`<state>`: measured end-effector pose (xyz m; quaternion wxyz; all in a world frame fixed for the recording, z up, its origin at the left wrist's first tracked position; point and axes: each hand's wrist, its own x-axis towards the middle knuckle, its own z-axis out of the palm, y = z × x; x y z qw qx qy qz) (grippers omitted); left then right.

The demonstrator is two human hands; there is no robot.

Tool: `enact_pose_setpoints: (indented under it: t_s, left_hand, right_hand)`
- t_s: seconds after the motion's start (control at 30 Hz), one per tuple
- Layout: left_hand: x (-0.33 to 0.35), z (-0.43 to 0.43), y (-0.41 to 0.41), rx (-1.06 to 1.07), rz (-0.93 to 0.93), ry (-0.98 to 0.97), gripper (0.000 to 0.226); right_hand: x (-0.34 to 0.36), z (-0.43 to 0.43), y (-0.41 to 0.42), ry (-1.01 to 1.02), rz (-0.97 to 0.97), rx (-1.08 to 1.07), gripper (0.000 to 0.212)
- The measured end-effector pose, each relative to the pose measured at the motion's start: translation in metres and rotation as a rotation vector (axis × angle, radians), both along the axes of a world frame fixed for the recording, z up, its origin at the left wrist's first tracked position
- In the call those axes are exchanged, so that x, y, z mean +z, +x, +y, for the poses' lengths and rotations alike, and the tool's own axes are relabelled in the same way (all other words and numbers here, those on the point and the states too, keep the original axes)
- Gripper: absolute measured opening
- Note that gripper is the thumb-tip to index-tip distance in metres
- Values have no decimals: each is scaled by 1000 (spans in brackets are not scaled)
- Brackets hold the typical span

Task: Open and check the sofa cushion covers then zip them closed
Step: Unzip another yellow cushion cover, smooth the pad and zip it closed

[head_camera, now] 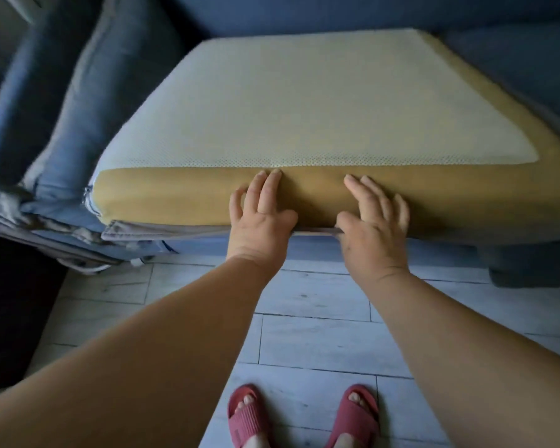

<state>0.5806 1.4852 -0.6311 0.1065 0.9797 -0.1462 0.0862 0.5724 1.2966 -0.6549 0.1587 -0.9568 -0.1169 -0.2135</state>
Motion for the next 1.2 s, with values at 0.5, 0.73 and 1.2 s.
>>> enact_pose_setpoints:
  t_s: [0.5, 0.73, 1.2]
  left_hand:
    - [430, 7, 50, -81, -300, 137, 33]
    - [431, 1, 63, 78, -96, -27, 36]
    - [436, 4, 157, 96, 76, 157, 50]
  right_hand:
    - [437, -5, 62, -144, -234, -29, 20]
    - [456, -6, 66, -166, 118, -30, 43]
    - [466, -27, 160, -327, 262, -62, 71]
